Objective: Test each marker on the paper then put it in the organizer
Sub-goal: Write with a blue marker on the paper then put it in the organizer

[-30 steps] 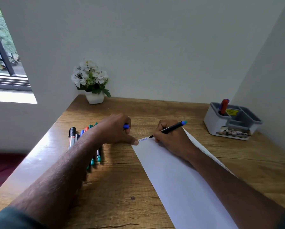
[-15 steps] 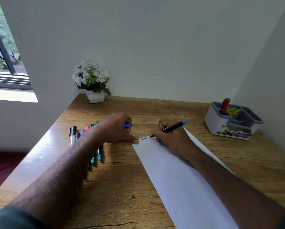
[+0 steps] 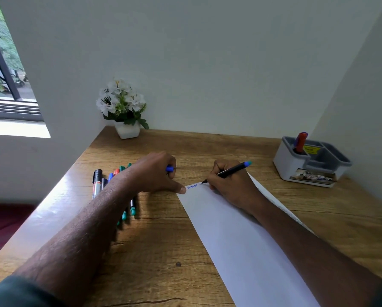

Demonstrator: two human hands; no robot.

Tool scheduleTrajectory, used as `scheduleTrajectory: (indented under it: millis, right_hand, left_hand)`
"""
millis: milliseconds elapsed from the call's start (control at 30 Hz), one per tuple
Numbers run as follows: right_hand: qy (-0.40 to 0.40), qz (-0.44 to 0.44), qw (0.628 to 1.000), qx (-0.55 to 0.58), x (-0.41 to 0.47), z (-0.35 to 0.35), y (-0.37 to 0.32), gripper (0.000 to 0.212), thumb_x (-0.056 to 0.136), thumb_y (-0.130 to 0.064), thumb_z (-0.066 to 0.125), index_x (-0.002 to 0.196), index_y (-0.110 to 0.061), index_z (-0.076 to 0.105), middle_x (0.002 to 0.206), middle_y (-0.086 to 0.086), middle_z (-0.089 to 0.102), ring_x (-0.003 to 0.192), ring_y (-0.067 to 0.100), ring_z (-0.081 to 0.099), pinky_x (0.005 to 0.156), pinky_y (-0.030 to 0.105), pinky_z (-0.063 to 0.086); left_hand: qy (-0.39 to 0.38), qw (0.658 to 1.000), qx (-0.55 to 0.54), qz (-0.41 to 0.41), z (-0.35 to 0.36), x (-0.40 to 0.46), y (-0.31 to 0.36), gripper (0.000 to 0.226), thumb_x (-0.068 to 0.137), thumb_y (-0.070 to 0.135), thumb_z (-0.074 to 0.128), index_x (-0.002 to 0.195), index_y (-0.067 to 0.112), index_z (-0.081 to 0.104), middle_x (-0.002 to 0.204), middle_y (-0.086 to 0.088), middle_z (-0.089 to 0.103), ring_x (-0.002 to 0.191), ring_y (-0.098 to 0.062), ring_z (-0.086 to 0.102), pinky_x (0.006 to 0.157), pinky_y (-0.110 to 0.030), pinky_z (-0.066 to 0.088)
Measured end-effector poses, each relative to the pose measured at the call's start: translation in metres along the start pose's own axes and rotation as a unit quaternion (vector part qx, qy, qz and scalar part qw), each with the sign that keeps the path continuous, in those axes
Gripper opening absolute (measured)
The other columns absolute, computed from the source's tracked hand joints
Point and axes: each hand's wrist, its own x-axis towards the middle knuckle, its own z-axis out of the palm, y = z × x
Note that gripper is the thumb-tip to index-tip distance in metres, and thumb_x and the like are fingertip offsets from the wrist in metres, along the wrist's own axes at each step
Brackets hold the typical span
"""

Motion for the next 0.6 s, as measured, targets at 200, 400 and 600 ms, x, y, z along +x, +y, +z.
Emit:
scheduleTrajectory:
  millis: [200, 400, 600]
  right_hand:
    - [0.004, -0.007, 1.000, -0.011, 0.0004, -0.0008, 0.0011, 0.021, 0.082, -0.006, 0.065, 0.071, 0.008, 0.053, 0.062, 0.007, 0.059, 0.056, 0.009, 0.052, 0.053, 0.022, 0.040]
    - [0.008, -0.009, 1.000, -0.015, 0.0014, -0.0011, 0.0023, 0.022, 0.082, -0.005, 0.066, 0.072, 0.009, 0.052, 0.060, 0.005, 0.057, 0.054, 0.007, 0.051, 0.052, 0.021, 0.041]
    - [0.013, -0.005, 1.000, -0.013, 0.0007, -0.0014, 0.0010, 0.022, 0.080, -0.005, 0.065, 0.071, 0.008, 0.051, 0.064, 0.014, 0.056, 0.058, 0.013, 0.050, 0.056, 0.029, 0.040]
  left_hand:
    - [-0.005, 1.000, -0.001, -0.003, -0.0002, -0.0005, 0.0001, 0.041, 0.068, 0.050, 0.085, 0.073, 0.025, 0.053, 0.082, 0.007, 0.056, 0.074, -0.011, 0.047, 0.059, -0.025, 0.032]
    - [-0.009, 1.000, 0.002, -0.004, -0.0011, -0.0011, 0.0013, 0.041, 0.069, 0.049, 0.085, 0.074, 0.024, 0.054, 0.080, 0.006, 0.057, 0.072, -0.010, 0.047, 0.059, -0.025, 0.032]
    - [-0.006, 1.000, 0.001, -0.005, -0.0002, -0.0011, 0.0003, 0.041, 0.068, 0.051, 0.084, 0.074, 0.025, 0.053, 0.083, 0.005, 0.059, 0.075, -0.011, 0.048, 0.059, -0.025, 0.032]
